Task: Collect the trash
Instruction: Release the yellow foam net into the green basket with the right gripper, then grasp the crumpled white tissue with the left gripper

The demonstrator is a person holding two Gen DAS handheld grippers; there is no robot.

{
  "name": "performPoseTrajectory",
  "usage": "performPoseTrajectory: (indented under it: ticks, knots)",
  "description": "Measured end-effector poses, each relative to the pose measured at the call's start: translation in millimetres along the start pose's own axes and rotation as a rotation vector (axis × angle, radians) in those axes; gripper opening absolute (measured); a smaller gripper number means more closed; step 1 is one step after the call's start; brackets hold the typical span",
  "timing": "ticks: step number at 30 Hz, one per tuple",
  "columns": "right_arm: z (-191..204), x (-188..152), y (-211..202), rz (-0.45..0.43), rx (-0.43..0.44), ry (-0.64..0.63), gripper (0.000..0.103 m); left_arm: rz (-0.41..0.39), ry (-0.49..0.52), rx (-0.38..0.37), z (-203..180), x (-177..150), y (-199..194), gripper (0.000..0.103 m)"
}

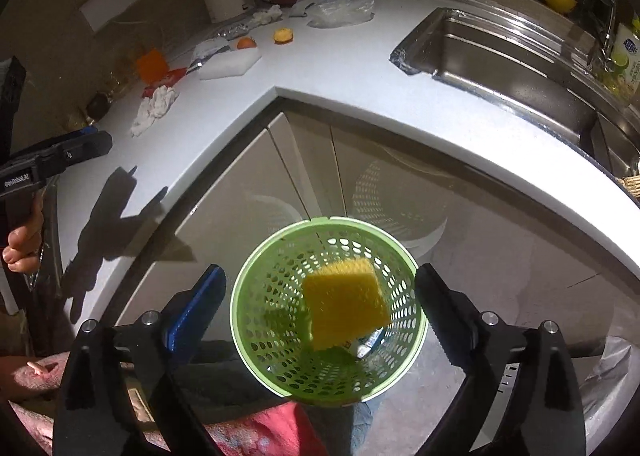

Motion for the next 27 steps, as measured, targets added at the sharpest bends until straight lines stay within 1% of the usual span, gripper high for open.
performPoseTrajectory:
  ticks: [2, 5, 6, 8, 12, 18, 23, 27]
  knots:
    - [4.9, 17.0, -5.5, -0.039, 0.018, 0.000, 0.100, -0.009, -0.042, 0.034, 18.8, 0.2, -2.3, 0.091]
    - [14.3, 44.3, -8.8, -0.082, 0.039, -0.019, 0.101, -0.039, -0.087, 0.091, 46.6, 2.6, -3.2, 0.091]
    - [17.7, 52.6, -8.4, -0.088, 0.046, -0.027, 0.101, -0.050, -0.105, 0.115, 57.2, 4.6, -2.0, 0.091]
    - [26.5, 70.3, -5.1, -0.097, 0.057, -0.054, 0.101, -0.057, -0.136, 0.138, 71.6, 6.0, 1.3, 0.092]
    - [45.3, 101.8, 4.9, -0.113, 0.081, -0.103, 0.101, -0.053, -0.208, 0.186, 101.4, 13.4, 16.4, 0.092]
    - [67.0, 144.9, 22.5, -0.120, 0.118, -0.130, 0.101, -0.028, -0.248, 0.240, 124.5, 32.7, 53.9, 0.092]
    - [78.4, 172.8, 36.0, -0.121, 0.131, -0.148, 0.101, -0.005, -0.277, 0.253, 138.2, 42.1, 75.8, 0.092]
    - [86.2, 190.9, 50.5, -0.113, 0.140, -0.157, 0.101, 0.016, -0.275, 0.268, 146.2, 45.7, 90.7, 0.092]
Point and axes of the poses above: each gripper's, at about its wrist camera, not at the fingertips, and y roughly the way its jaws point, z to its left, x to its top, the point moved 7 cm from there along y, roughly the way its jaws point, and after that the axes turned 1 degree about -x, right-handed, at the moved point
